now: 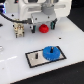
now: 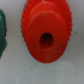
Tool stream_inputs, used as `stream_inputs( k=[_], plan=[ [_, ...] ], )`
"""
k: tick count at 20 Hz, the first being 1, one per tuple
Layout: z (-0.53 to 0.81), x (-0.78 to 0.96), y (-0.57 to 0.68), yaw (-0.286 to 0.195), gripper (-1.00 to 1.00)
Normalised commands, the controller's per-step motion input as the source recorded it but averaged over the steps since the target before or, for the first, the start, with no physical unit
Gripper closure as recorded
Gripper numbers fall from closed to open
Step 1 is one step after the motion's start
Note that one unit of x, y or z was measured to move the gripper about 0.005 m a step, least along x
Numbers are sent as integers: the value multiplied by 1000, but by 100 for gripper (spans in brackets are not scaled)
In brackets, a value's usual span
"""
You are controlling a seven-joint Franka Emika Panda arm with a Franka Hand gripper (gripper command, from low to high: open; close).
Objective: Insert the blue gear onto the right peg, followed by the red gear
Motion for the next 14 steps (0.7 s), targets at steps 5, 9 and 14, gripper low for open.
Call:
stream_inputs(
  k=[5, 9, 14],
  plan=[
    [-131, -218, 72, 0, 100],
    [-38, -197, 71, 0, 100],
    [-4, -140, 36, 0, 100]
  ],
)
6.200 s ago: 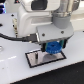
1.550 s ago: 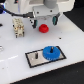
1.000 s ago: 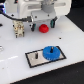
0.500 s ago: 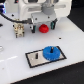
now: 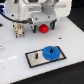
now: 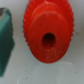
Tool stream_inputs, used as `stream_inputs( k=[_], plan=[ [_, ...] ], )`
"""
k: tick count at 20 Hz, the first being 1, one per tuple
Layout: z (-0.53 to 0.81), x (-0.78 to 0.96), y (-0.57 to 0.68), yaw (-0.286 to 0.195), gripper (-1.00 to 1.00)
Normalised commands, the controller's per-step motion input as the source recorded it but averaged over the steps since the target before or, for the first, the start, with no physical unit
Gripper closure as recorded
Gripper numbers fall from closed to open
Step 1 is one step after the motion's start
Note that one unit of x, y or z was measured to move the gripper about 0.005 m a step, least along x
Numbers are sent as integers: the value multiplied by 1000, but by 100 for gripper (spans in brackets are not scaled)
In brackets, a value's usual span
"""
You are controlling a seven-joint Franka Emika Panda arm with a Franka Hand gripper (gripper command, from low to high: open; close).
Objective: Insert the blue gear onto the right peg, followed by the red gear
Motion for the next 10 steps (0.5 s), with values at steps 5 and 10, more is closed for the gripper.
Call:
stream_inputs(
  k=[5, 10],
  plan=[
    [108, 0, 19, 0, 100],
    [510, 147, 20, 0, 100]
  ],
)
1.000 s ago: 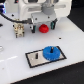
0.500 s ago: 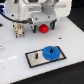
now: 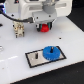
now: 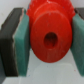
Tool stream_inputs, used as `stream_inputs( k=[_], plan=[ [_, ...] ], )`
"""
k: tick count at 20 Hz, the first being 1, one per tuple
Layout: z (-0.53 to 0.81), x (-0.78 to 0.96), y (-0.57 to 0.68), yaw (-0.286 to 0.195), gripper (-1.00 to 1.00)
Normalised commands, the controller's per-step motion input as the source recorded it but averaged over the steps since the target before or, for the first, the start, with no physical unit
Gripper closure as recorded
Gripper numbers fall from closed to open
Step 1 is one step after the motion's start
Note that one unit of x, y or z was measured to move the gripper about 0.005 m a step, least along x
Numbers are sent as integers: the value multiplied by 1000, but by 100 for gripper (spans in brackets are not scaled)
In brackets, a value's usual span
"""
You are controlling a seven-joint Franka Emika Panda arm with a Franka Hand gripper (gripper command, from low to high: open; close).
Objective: Insert the blue gear onto the right peg, followed by the red gear
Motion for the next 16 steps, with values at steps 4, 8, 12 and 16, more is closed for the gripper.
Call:
stream_inputs(
  k=[4, 8, 12, 16],
  plan=[
    [585, 400, 2, 0, 100],
    [495, 589, -1, 0, 100],
    [497, 652, -2, 0, 100],
    [474, 722, 13, 0, 100]
  ],
)
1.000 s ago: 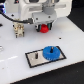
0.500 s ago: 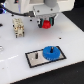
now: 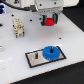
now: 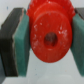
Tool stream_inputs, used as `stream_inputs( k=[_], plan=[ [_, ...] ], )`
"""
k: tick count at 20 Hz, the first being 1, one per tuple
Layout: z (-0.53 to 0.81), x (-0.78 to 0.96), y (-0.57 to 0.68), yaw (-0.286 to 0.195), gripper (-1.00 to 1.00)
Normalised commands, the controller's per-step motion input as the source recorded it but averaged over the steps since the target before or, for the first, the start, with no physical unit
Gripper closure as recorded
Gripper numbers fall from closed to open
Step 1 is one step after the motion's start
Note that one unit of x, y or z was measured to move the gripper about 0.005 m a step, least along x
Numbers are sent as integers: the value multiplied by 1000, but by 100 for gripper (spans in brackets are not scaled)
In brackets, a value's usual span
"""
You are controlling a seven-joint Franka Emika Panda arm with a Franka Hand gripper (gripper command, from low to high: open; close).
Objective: Insert the blue gear onto the right peg, followed by the red gear
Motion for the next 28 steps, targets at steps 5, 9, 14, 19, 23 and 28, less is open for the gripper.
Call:
stream_inputs(
  k=[5, 9, 14, 19, 23, 28],
  plan=[
    [355, 778, 1, 0, 100],
    [287, 814, -22, 0, 100],
    [231, 829, -78, 0, 100],
    [185, 809, -124, 0, 100],
    [165, 764, -130, 0, 100],
    [122, 708, -142, 0, 100]
  ],
)
